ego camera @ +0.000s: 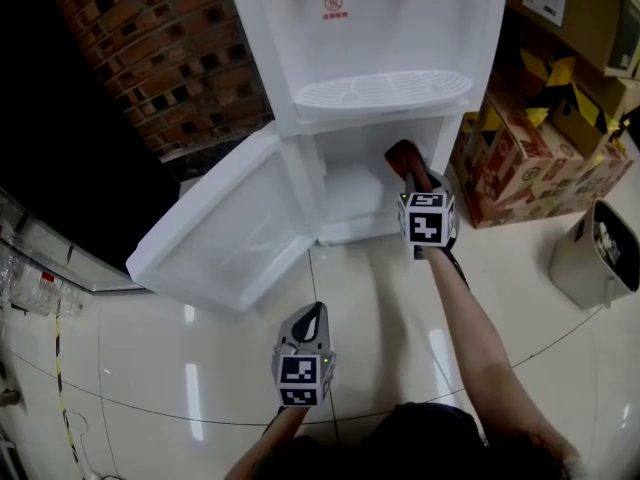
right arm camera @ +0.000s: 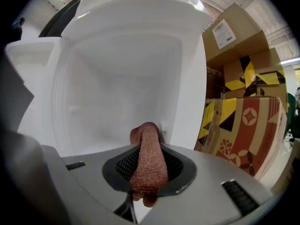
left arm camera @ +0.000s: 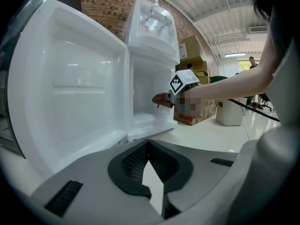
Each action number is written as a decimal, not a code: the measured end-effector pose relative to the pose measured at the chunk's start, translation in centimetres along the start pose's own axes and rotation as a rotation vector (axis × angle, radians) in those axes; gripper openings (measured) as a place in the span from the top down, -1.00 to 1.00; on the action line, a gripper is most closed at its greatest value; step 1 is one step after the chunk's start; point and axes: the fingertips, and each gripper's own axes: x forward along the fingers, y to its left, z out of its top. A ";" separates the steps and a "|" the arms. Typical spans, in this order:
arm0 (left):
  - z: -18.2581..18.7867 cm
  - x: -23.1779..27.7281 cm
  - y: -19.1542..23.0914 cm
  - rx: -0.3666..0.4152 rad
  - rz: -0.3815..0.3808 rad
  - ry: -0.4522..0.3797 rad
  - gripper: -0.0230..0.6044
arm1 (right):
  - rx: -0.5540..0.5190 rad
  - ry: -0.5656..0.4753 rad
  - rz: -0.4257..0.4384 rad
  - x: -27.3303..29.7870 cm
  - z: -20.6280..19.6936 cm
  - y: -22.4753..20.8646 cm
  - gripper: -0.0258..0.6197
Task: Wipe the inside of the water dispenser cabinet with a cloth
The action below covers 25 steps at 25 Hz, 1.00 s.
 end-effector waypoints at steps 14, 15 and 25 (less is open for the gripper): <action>-0.2 -0.1 -0.3 0.005 -0.002 0.006 0.97 | -0.013 0.162 0.009 0.7 -8.1 0.6 0.67; -0.2 -0.1 -0.3 0.006 -0.003 0.005 0.97 | -0.010 0.158 0.013 0.6 -8.0 0.7 0.67; 0.5 -0.5 -0.7 0.012 -0.008 -0.010 0.97 | 0.031 -0.106 0.229 -5.4 -1.8 7.5 0.67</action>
